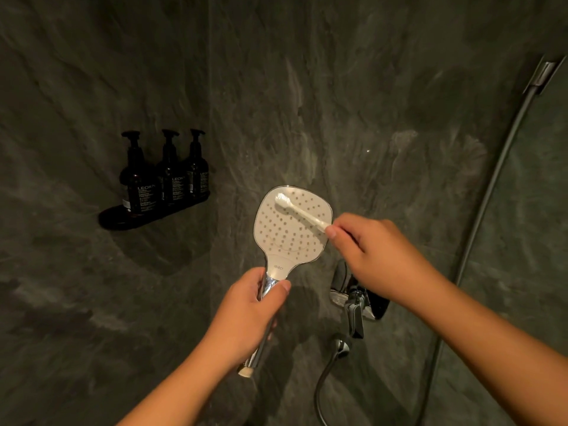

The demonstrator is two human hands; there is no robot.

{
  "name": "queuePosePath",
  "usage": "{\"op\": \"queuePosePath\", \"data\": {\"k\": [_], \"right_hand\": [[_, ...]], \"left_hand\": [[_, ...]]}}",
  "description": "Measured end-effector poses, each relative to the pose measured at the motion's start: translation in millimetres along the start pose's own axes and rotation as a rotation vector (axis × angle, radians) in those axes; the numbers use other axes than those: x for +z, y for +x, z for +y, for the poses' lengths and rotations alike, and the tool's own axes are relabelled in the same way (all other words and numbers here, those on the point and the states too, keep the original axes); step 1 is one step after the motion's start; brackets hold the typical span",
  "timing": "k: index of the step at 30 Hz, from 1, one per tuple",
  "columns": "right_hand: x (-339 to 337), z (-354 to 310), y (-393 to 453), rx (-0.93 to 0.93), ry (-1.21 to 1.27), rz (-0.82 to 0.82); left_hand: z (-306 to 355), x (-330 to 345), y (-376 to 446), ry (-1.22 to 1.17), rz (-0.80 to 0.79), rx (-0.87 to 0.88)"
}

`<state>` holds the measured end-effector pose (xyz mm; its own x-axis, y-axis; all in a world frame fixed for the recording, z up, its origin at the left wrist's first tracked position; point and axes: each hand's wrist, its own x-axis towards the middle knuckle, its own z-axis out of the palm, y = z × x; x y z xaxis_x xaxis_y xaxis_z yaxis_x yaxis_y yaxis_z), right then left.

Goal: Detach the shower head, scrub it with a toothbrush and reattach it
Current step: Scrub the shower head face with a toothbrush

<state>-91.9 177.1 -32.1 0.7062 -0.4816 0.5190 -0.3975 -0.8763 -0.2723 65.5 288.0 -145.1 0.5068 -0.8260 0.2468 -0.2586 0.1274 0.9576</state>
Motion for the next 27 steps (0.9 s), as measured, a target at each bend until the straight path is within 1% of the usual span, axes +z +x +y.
{"op": "queuePosePath", "data": {"k": [4, 6, 9, 10, 14, 15, 19, 21, 25, 27], "right_hand": [[3.1, -0.4, -7.7, -0.025, -0.036, -0.097], [-4.1, 1.0, -3.2, -0.012, -0.044, -0.064], [-12.7, 2.9, 5.3, 0.003, -0.023, 0.029], [-11.6, 2.9, 4.8, 0.004, -0.019, 0.033], [2.6, 0.3, -11.3, -0.024, -0.033, -0.079], [2.3, 0.5, -12.0, -0.024, -0.037, -0.086], [-12.9, 3.7, 3.4, 0.004, -0.039, 0.017], [-13.3, 5.3, 5.0, 0.003, -0.026, 0.042], [3.3, 1.7, -11.9, -0.027, -0.03, -0.074], [3.4, 2.8, -11.4, -0.027, -0.036, -0.078]], "left_hand": [[-0.2, -0.9, 0.4, -0.025, -0.003, -0.003], [-0.2, -1.1, 0.3, -0.019, -0.013, 0.005], [0.8, -0.2, 0.1, -0.016, -0.011, 0.014], [1.2, 0.0, 0.3, -0.017, -0.006, 0.015], [2.4, 0.4, -0.5, -0.01, 0.007, 0.014], [2.4, 0.2, -1.3, -0.007, 0.005, 0.013], [3.2, -0.2, -3.1, -0.002, -0.01, 0.015], [3.3, -0.1, -2.7, -0.001, -0.012, 0.017], [2.8, 1.8, -2.2, -0.04, -0.015, 0.004], [2.3, 2.6, -2.5, -0.057, -0.016, -0.002]]}}
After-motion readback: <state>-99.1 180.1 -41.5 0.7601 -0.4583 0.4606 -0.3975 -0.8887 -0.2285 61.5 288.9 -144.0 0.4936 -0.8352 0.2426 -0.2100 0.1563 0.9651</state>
